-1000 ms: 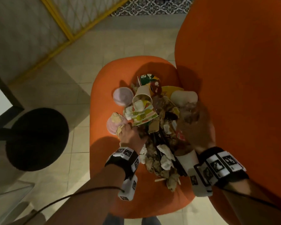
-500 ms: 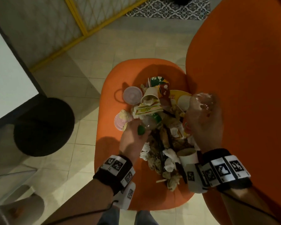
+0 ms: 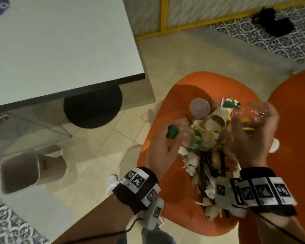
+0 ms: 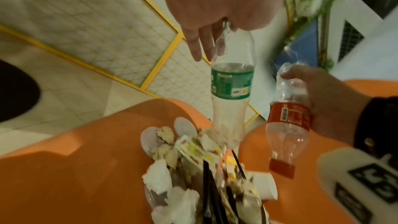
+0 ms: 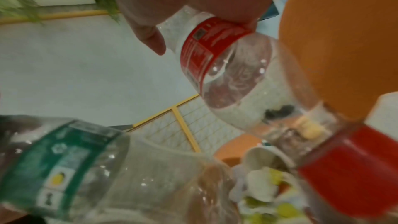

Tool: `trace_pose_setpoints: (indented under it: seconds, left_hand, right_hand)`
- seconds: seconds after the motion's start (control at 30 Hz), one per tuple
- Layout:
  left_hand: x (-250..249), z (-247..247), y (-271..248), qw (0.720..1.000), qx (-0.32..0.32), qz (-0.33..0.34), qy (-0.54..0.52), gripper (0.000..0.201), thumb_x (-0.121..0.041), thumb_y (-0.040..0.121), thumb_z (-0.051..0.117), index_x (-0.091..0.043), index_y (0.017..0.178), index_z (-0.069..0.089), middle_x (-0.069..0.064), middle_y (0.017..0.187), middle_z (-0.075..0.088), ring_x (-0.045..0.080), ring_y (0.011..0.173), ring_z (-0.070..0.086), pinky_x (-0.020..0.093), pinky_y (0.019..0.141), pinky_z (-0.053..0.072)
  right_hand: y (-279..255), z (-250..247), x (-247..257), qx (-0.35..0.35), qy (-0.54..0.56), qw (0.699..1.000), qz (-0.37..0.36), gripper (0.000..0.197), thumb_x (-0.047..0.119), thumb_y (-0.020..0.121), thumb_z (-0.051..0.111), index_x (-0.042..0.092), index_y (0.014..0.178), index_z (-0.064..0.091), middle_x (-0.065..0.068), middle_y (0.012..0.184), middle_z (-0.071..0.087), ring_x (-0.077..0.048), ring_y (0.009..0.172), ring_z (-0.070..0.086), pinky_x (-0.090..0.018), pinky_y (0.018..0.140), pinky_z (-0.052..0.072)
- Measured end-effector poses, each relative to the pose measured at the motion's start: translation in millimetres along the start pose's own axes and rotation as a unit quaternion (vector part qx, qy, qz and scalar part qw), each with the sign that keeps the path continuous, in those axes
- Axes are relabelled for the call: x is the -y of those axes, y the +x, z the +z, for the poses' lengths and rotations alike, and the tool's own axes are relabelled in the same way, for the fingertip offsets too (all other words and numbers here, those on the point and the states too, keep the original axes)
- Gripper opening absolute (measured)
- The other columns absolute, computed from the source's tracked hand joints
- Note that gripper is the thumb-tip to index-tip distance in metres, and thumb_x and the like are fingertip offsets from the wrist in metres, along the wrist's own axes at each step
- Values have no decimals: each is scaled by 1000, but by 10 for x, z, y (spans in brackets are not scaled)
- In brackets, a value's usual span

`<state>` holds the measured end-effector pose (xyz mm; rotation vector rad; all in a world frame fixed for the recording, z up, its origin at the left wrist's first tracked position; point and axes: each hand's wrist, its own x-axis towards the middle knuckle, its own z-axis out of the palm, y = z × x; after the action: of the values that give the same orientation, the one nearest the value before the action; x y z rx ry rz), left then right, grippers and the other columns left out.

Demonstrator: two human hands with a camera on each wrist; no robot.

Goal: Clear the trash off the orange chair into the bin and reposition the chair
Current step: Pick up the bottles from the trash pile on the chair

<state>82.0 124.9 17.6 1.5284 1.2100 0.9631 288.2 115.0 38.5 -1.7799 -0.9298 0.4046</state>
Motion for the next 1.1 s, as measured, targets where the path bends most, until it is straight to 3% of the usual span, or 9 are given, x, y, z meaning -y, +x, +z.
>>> trace_pose_setpoints:
  seconds: [0.13,0.2,0.3,0.4,0.6,0.67,0.77,0.9,1.1]
  left_hand:
    - [71,-742,-128,994,-113,-15,1,24,-44,91,43,-29,110,44,-6,90,62,7,78,62,25,66,53]
    - [193,-1211,-212,987,-152,-34,45,24,-47,91,42,-28,105,43,-5,78,60,8,67,59,21,56,47]
    - [515,-2036,-478,966,-186,-106,144,21,-51,92,40,-30,96,40,-2,66,55,13,54,52,16,46,34]
    - [913,-2969,-875,932,-239,-201,182,26,-49,91,45,-23,99,44,-3,72,58,16,62,55,27,53,38]
    - [1841,-4855,-1545,847,-366,-349,165,39,-39,84,64,-12,108,49,1,89,56,21,80,53,27,70,38]
    - [2167,-5345,-1663,826,-389,-384,141,42,-35,82,68,-9,110,50,3,91,54,21,85,53,26,73,37]
    - [2619,-5873,-1743,807,-389,-427,120,43,-33,82,69,-6,109,51,5,91,54,22,85,52,25,72,35]
    - [3115,-6260,-1768,811,-350,-456,107,43,-32,81,71,-6,109,53,12,98,62,21,83,51,25,72,36]
    - [3525,-6434,-1834,840,-243,-478,85,51,-34,87,63,-9,130,51,13,129,59,28,118,55,29,97,41]
  right_hand:
    - [-269,698,517,97,-1,995,3,70,44,85,66,19,141,33,1,114,60,6,86,59,-12,65,47]
    - [-472,1118,751,150,-2,988,-24,62,39,84,67,19,136,40,11,98,59,13,77,56,-10,64,44]
    - [-959,1875,1044,261,-2,965,-32,53,35,80,73,20,125,49,6,104,63,5,84,59,-13,75,48]
    - [-1639,2668,1336,374,-28,926,-42,56,45,74,73,27,121,50,18,103,60,-7,95,59,-28,83,50]
    - [-3115,4258,1690,492,-68,868,-22,62,43,72,76,32,123,44,10,121,58,-10,109,56,-25,87,45]
    - [-3551,4722,1764,530,-87,843,29,62,37,73,77,29,124,43,9,122,57,-9,106,56,-13,78,43]
    - [-4080,5338,1797,569,-140,808,66,63,32,76,77,23,128,42,4,124,58,-8,94,52,4,56,35]
    - [-4533,5945,1801,576,-202,791,34,61,28,79,75,16,131,44,-1,122,61,-8,88,49,8,53,31]
    - [-4935,6388,1577,608,-202,767,48,95,33,69,81,23,145,25,-8,142,42,-25,124,50,-35,103,42]
